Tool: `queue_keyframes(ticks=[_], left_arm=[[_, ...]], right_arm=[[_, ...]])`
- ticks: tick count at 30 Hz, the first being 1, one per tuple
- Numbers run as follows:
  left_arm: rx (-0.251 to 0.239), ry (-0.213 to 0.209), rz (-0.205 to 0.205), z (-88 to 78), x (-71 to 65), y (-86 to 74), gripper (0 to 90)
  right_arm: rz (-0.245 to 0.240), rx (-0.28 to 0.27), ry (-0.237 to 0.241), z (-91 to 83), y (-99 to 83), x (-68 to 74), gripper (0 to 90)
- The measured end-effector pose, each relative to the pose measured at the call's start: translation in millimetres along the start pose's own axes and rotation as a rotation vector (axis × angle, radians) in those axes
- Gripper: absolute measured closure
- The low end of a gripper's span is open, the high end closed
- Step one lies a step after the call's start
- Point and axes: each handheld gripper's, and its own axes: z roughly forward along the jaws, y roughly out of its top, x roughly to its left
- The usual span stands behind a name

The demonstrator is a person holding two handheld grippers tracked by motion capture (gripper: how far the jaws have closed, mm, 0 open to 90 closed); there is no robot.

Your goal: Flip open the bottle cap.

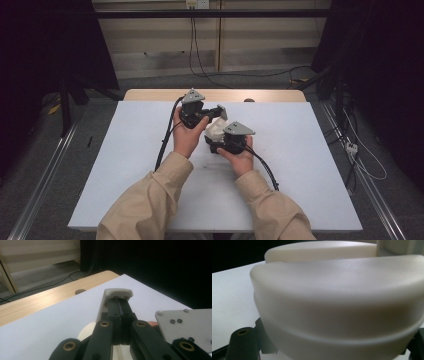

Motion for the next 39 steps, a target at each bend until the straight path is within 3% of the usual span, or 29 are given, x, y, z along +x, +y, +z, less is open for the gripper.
queue_keyframes(ticks=[39], left_arm=[[0.018, -0.005, 0.007, 19.8, 4.4, 12.0, 90.0]], right_arm=[[0.003, 0.001, 0.002, 0.1, 0.0, -0.3, 18.6]])
